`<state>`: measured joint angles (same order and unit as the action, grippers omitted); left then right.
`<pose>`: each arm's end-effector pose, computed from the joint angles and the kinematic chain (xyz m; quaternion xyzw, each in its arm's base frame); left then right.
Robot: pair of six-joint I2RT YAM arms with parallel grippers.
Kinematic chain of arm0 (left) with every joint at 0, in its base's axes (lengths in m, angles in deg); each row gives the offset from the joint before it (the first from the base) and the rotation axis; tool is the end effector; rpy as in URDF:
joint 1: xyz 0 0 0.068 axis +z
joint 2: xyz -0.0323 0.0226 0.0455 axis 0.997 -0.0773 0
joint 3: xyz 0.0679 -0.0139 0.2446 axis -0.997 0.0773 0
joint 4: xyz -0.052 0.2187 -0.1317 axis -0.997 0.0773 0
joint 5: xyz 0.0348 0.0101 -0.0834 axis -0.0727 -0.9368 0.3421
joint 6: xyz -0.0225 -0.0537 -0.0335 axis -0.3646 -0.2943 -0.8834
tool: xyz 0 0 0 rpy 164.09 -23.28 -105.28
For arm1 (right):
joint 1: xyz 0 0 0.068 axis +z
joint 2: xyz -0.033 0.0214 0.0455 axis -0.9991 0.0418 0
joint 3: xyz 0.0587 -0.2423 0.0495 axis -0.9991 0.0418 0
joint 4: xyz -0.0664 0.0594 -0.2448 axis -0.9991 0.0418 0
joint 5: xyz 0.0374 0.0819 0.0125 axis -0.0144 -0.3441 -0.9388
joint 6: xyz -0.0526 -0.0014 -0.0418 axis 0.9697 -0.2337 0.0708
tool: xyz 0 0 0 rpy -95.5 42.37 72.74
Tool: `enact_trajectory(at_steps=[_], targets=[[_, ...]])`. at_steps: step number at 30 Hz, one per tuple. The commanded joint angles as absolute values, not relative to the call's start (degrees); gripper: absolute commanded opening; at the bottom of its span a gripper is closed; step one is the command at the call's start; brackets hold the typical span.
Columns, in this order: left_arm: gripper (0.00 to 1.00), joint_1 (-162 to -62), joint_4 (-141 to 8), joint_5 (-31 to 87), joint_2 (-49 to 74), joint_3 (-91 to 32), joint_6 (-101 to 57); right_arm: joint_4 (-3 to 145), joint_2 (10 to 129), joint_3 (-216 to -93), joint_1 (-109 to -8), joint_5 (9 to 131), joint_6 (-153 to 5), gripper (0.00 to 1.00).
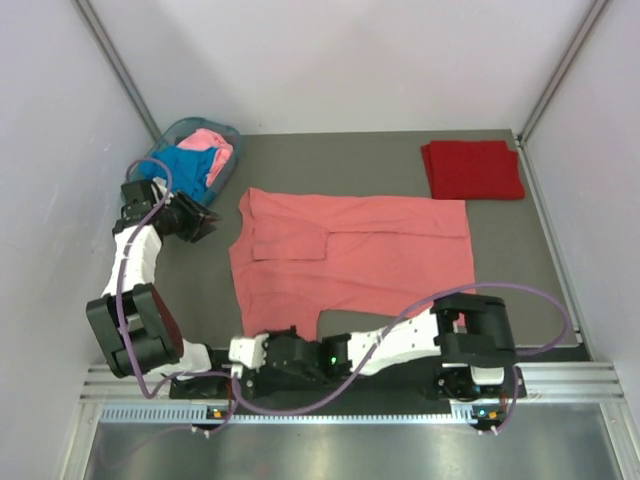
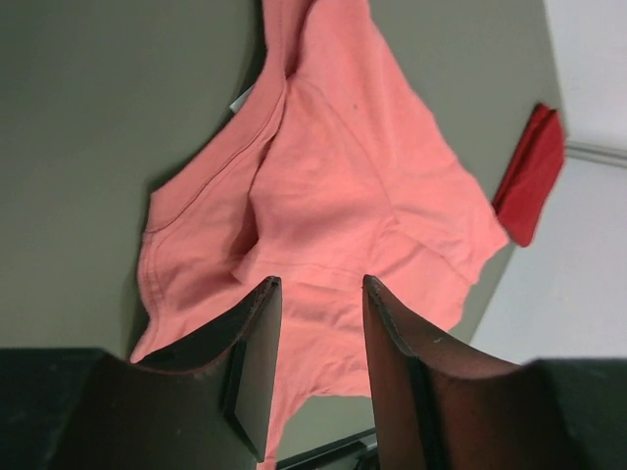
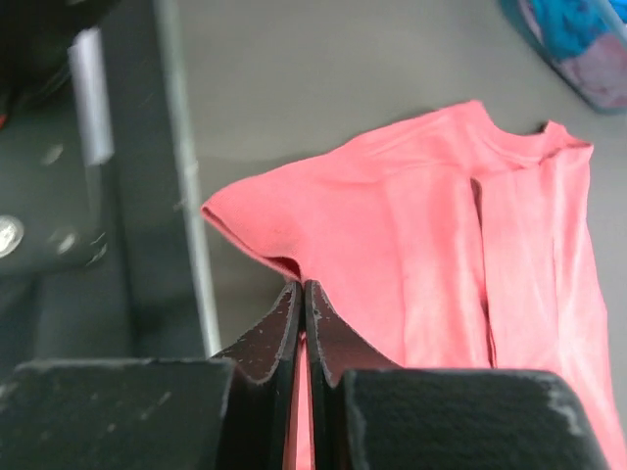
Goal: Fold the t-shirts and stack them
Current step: Fold the tshirt
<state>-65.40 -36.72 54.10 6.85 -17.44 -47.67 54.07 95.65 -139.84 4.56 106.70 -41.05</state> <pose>0.3007 0.0784 0.2340 -0.3385 0.8352 -0.3215 0.2906 0.0102 0.4096 0.1504 -0.6577 0.5359 0.0845 0.5226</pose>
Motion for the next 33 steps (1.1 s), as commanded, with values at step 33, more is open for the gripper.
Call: enact_trajectory(at_steps=[33], targets=[[0.47,-87.4,-47.3,62.4,2.0,-8.4,-29.8,55.7,96.2,-143.6,-39.7,51.4,-76.2,0.0]])
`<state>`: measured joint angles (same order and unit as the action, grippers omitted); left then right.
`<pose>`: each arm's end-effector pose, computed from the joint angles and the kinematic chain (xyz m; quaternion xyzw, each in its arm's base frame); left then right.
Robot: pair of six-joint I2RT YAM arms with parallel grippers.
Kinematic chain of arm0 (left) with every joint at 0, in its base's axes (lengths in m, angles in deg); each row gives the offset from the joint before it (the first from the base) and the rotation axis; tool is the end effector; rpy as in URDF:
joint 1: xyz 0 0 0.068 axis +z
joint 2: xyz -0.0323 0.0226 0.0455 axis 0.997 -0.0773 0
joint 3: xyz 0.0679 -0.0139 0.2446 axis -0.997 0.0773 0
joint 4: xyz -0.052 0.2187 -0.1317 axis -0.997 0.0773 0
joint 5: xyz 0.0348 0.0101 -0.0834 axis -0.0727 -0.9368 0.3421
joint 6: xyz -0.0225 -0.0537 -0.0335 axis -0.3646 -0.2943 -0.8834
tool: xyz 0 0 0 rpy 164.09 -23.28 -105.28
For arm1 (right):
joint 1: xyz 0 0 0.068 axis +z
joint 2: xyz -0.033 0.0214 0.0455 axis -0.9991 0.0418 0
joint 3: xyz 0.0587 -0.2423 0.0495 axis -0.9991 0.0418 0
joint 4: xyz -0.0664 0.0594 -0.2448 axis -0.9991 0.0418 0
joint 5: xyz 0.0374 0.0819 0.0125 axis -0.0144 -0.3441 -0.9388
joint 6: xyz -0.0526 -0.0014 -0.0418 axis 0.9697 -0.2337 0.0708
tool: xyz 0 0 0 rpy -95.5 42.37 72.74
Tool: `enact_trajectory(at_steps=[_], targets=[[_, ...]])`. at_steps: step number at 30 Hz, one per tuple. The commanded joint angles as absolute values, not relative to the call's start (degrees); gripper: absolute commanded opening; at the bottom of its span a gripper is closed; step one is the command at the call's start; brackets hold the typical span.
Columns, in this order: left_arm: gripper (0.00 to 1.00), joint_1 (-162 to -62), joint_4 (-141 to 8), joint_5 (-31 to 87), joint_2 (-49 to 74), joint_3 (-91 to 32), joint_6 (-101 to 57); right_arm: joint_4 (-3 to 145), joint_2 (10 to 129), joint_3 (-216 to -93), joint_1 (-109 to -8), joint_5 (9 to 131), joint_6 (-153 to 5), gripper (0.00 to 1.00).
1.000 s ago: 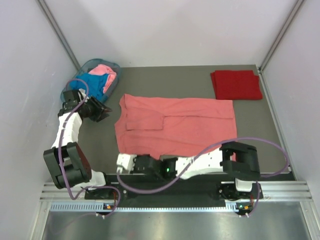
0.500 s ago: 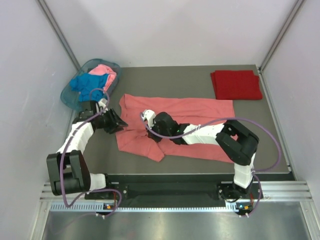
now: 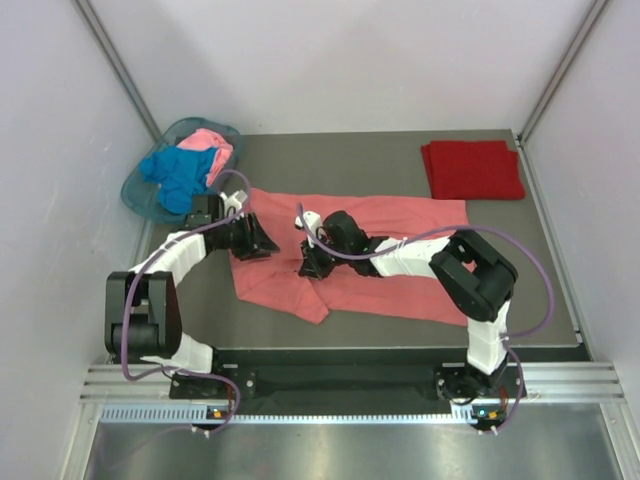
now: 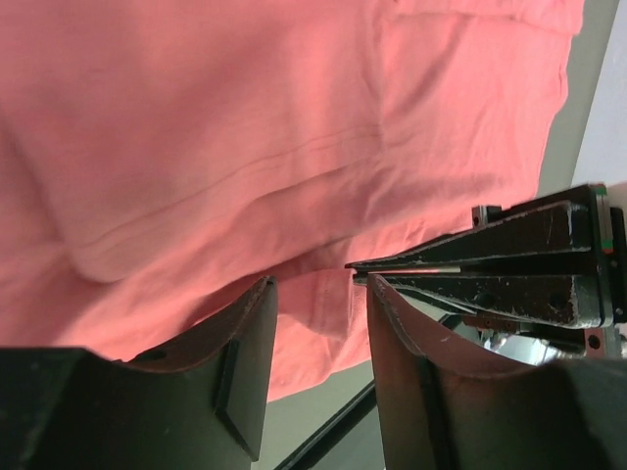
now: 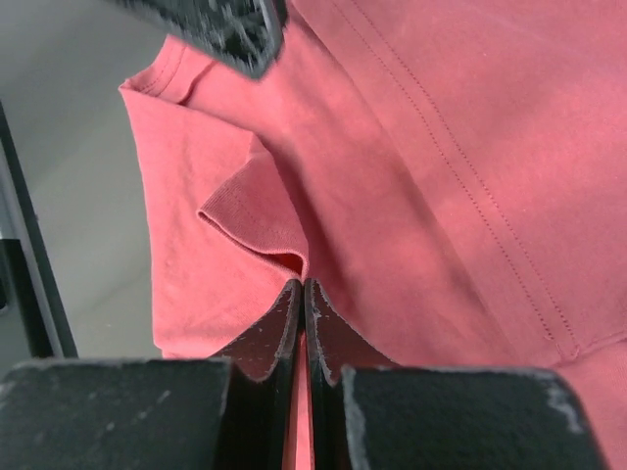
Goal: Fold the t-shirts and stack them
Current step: Fold the tshirt
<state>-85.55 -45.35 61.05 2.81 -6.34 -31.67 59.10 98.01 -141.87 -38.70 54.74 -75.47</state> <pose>0.2965 -0.0351 0.1671 -0.0612 0.8982 -0.3805 0.2116 0.2556 0.3254 0.1352 -0.3897 0.7835 0.3731 0.3084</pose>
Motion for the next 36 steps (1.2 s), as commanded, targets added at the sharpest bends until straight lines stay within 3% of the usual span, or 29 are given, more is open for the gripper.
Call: enact_trajectory(at_steps=[1,9,16,18,23,26,36], targets=[[0.47,-87.6,-48.2,63.2,1.6,-7.4,-30.5,56.6,97.0,-144.3,-40.1,50.8,-76.0,0.0],[0.47,-88.3,-40.0,61.7,3.5,-9.2,-21.8,58.7,100.5,-148.1,-41.3,47.8,-76.5,0.0],[0.4,-91.2,-42.2,50.9,3.4,-12.3,-14.1,57.9,104.5,-150.5,-42.2,43.7,-79.1,0.0],[0.37,-91.2,-43.8,52.4,5.5,-11.0,-9.6,57.8,105.2,-150.9,-42.8,42.3,-79.8,0.0],[0.4,-91.2,-52.5,64.1,9.2,-5.0,0.3,57.2,105.7,-151.0,-43.7,40.9,-80.6,0.0],[0.4,-91.2,-44.7,70.0,4.6,-8.4,8.2,56.3,105.8,-151.0,-44.4,39.7,-81.7,0.0],[0.41,-92.4,-38.2,69.9,-0.1,-12.7,23.5,55.4,106.9,-151.6,-45.6,37.0,-82.4,0.0]])
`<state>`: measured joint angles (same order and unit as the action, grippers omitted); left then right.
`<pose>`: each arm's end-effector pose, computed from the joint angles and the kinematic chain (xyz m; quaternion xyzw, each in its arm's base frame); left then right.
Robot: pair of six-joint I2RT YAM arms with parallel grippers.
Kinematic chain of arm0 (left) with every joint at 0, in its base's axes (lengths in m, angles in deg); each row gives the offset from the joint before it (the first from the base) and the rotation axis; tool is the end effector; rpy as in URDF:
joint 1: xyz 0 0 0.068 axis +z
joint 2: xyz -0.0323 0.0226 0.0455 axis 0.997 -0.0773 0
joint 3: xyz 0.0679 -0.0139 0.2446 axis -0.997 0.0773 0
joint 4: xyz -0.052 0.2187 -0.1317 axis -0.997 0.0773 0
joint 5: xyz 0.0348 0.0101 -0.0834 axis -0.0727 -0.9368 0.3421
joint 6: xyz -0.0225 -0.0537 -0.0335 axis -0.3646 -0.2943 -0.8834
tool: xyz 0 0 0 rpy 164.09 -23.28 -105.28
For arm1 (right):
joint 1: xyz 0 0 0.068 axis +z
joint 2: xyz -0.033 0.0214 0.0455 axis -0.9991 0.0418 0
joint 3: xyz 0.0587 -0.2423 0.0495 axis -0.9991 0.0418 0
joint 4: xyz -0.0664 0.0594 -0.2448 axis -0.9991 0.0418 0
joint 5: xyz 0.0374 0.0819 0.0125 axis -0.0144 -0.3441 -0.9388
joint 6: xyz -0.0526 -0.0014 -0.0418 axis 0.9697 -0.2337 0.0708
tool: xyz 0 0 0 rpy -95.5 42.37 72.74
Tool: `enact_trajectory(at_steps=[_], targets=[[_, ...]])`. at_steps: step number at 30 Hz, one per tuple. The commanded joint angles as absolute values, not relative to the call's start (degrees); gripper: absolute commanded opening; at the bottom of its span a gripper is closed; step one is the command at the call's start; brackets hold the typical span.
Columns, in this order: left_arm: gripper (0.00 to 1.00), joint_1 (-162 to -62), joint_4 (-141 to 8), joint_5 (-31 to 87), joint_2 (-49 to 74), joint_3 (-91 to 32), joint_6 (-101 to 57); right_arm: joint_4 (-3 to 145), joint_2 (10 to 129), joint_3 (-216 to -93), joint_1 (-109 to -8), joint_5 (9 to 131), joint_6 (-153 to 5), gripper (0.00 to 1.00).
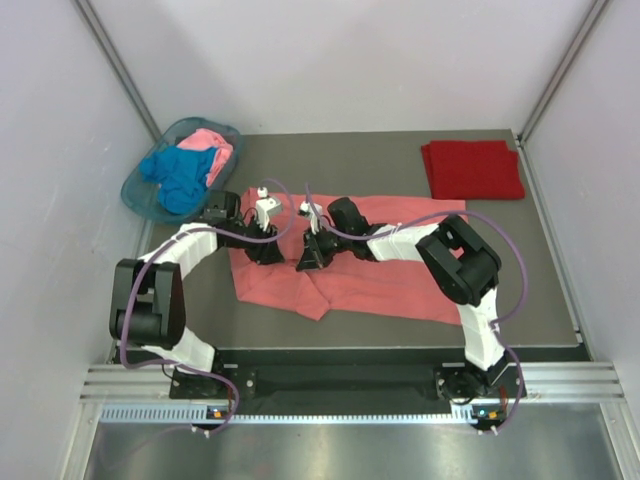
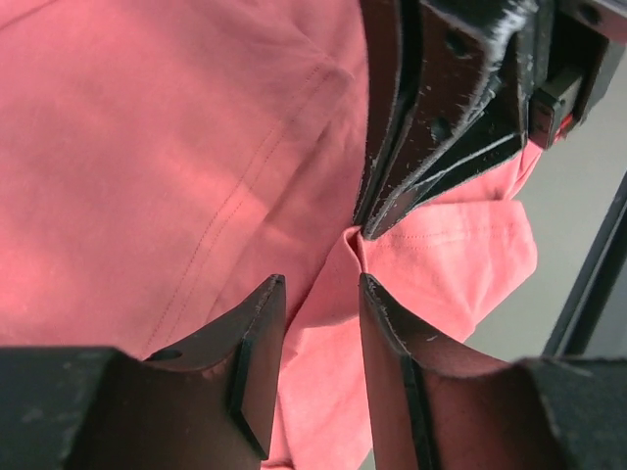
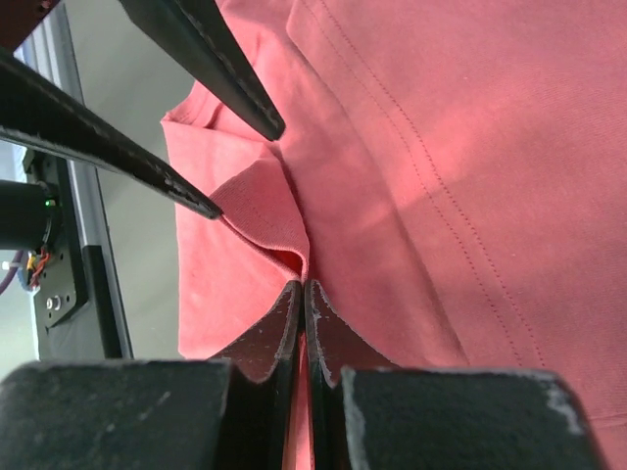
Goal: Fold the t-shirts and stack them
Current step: Fold the tshirt
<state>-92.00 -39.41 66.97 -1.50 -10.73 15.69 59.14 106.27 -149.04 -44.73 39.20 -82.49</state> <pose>0.2969 -0.0729 0.1656 0.3450 0.8247 -0.3418 0.2899 0.2962 0.3209 0.1195 -0.3467 0.7818 0.4663 0.2263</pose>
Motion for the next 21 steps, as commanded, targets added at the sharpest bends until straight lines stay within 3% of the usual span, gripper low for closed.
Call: enact_trajectory(at_steps=[1,21], targets=[[0.41,-92.4,-37.6,69.7,0.2,-12.7,24.3,55.4,107.1,-151.9,-45.6,36.8,-82.5,0.0],[0.44,-94.9,-32.0,68.2,-0.1,-12.8,35.9,54.9,108.5,-151.8,-46.3,35.7,-83.3,0.0]])
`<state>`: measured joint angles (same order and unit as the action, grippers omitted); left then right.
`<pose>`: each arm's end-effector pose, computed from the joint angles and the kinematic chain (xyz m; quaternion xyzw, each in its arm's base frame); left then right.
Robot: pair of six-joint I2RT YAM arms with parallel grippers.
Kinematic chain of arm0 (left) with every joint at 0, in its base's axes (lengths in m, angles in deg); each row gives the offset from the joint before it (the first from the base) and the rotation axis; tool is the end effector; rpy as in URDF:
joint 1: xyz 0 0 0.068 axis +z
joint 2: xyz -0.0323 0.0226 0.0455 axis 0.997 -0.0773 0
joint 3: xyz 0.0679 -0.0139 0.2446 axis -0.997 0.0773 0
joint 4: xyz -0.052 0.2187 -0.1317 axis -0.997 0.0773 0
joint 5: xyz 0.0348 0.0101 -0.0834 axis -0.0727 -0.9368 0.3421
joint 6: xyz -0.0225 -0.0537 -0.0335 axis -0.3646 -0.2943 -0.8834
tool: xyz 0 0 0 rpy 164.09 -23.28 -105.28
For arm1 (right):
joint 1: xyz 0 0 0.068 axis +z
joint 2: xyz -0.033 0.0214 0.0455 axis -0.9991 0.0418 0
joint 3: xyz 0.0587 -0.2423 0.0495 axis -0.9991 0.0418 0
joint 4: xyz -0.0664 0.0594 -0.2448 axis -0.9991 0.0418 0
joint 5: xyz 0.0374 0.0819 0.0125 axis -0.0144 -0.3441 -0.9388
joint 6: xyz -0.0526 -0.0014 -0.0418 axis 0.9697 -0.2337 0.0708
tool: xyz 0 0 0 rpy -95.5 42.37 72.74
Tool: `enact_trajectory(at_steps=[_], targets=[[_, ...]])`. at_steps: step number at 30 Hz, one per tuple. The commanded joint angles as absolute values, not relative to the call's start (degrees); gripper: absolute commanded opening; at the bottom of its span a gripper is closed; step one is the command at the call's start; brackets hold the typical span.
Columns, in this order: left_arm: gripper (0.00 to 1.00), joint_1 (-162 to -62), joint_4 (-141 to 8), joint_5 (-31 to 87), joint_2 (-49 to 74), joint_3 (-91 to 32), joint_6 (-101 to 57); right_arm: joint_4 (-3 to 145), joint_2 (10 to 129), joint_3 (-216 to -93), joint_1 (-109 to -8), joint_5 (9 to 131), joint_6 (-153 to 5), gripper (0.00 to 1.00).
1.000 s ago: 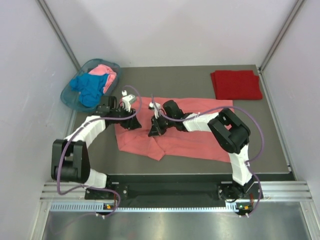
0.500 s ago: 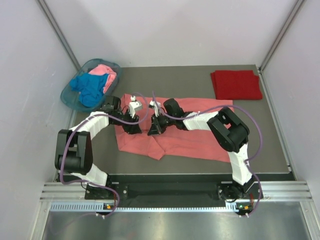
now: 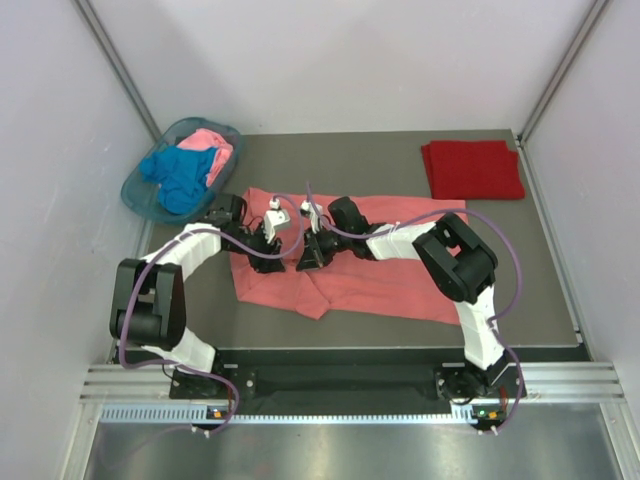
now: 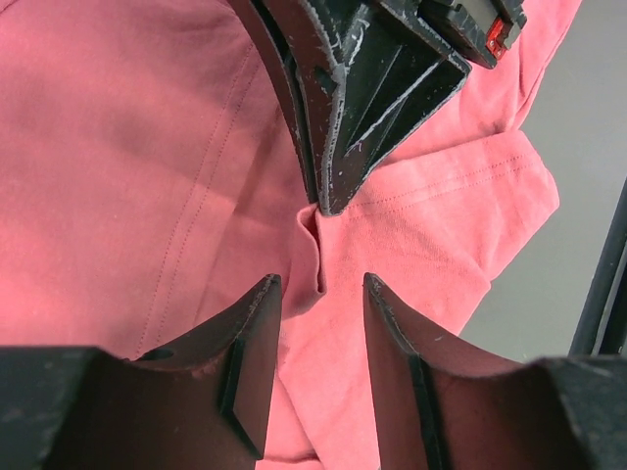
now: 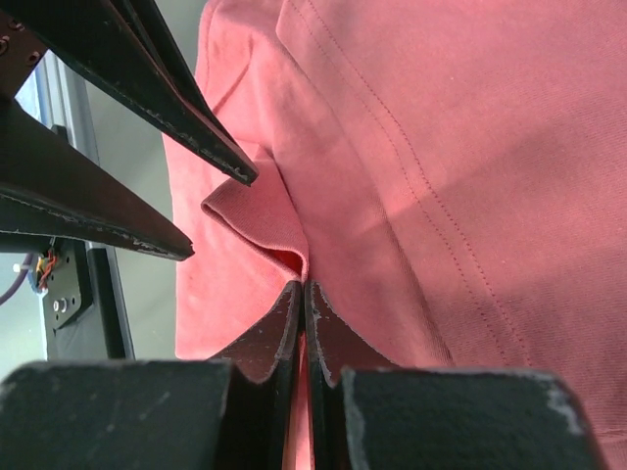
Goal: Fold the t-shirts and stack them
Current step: Fold the tshirt
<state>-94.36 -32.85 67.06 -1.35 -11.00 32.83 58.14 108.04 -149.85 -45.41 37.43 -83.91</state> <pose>0.2831 -0.0835 0.1622 0.4657 0.7729 -0.3212 0.2873 0.3016 0.3206 0.1131 -0.3377 0.7818 0.4779 0.2151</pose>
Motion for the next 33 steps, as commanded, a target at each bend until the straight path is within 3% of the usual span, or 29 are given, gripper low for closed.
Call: enact_trajectory(at_steps=[1,13,16,20,21,23,27,30,31,33], targets=[[0.44,-95.0,-32.4,67.8,-0.3,-12.6,35.7,54.8,108.2,-151.7,-46.3,35.7,-83.3,0.0],[0.42,-97.7,-35.3,67.8,-3.7,-13.6,35.3,55.7,107.2,-151.6,-46.5,36.5,-83.2,0.0],[0.38,-98.0,-34.4,68.6,-5.3,-14.5,36.1,56.7,106.9,-151.3,-46.5,37.1,-82.7,0.0],[0.16,-98.4,-31.5,69.1,-6.4,-15.5,38.9,57.5,106.2,-150.8,-46.4,38.2,-82.5,0.0],[0.03,-98.5,-31.5,68.8,-6.1,-15.4,39.3,57.7,106.0,-150.8,-46.4,38.4,-82.5,0.0],[0.0,-98.5,-31.3,68.4,-5.3,-15.4,39.5,58.3,105.5,-150.8,-46.4,39.1,-82.9,0.02],[0.0,-98.6,-32.7,69.2,-3.0,-15.4,37.8,59.9,102.9,-149.5,-46.5,43.6,-83.6,0.14],[0.0,-100.3,-40.8,69.0,-0.5,-14.0,29.6,65.3,99.1,-148.9,-46.5,53.1,-83.2,0.34],[0.0,-101.3,-44.9,68.3,0.2,-12.5,28.3,67.0,97.8,-148.7,-46.5,56.5,-83.3,0.55],[0.0,-104.3,-49.4,63.8,2.3,-10.6,22.1,70.5,92.7,-146.7,-46.6,66.1,-85.0,0.58]])
